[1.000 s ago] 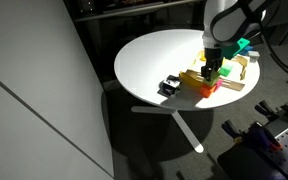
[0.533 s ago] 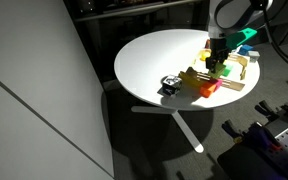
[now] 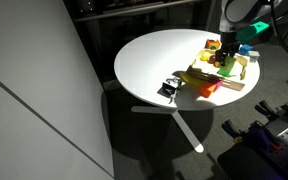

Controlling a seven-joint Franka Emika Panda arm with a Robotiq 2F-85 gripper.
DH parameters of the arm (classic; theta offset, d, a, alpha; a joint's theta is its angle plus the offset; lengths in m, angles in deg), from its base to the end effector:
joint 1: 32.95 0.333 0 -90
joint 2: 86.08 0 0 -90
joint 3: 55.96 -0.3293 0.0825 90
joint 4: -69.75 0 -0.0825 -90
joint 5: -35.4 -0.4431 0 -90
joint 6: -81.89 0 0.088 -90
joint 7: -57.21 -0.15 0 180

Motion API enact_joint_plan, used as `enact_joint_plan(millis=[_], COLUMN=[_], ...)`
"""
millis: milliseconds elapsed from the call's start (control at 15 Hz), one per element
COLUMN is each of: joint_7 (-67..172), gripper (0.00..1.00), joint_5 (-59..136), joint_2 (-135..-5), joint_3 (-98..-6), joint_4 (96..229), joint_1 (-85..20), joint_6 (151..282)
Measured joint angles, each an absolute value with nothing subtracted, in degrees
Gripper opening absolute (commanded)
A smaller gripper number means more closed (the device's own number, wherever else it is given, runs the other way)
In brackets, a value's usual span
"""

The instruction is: Put the light green block on the wooden tray

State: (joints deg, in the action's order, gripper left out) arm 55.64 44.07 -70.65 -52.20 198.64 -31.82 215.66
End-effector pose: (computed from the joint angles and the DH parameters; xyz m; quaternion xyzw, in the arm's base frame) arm 0.5512 -0.0343 0.1539 0.9938 0.0210 -0.0924 0.0575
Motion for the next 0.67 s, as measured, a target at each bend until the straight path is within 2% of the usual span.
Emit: enact_joint_plan(millis=[200, 267, 667], joint_7=[55.6, 55.6, 57.6], gripper=[0.97, 1.0, 1.0], joint_5=[44.2, 44.2, 39.8], joint_2=[-70.7, -70.7, -72.3], joint_3=[-51.4, -51.4, -52.4], joint_4=[198.4, 198.4, 198.4], joint_1=[-32.7, -32.9, -33.2], joint_6=[215.7, 215.7, 210.5])
